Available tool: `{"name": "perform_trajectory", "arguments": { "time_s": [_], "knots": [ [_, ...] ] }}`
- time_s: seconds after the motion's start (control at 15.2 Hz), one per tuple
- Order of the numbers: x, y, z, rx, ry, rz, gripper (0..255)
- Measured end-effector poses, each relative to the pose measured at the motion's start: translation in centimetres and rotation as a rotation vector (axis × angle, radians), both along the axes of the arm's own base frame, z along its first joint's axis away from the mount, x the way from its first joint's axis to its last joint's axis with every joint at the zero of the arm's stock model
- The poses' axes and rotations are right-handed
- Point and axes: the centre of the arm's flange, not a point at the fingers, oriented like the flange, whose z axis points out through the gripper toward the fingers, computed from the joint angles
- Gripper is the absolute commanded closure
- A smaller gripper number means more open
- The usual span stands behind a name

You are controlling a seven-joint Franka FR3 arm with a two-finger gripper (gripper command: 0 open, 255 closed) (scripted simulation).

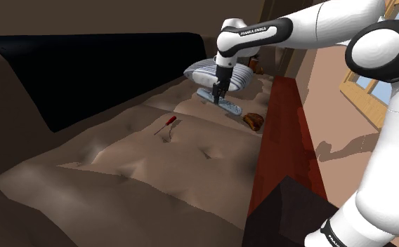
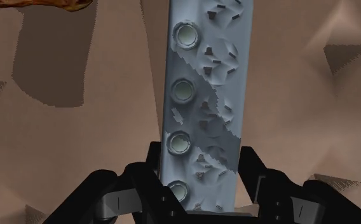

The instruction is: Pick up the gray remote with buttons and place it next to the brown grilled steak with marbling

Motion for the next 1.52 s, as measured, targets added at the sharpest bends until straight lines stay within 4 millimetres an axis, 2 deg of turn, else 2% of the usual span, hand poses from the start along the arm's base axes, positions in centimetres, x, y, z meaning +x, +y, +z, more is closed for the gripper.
{"name": "perform_trajectory", "arguments": {
  "time_s": [0.07, 0.2, 1.19, 1.52],
  "knots": [
    [0.5, -1.2, 0.0, 0.000, 0.000, 0.000, 255],
    [0.8, -2.1, -0.6, 0.000, 0.000, 0.000, 255],
    [1.1, -2.3, -8.5, 0.000, 0.000, 0.001, 255],
    [1.0, -2.2, -9.1, 0.000, 0.000, 0.001, 255]
  ]
}}
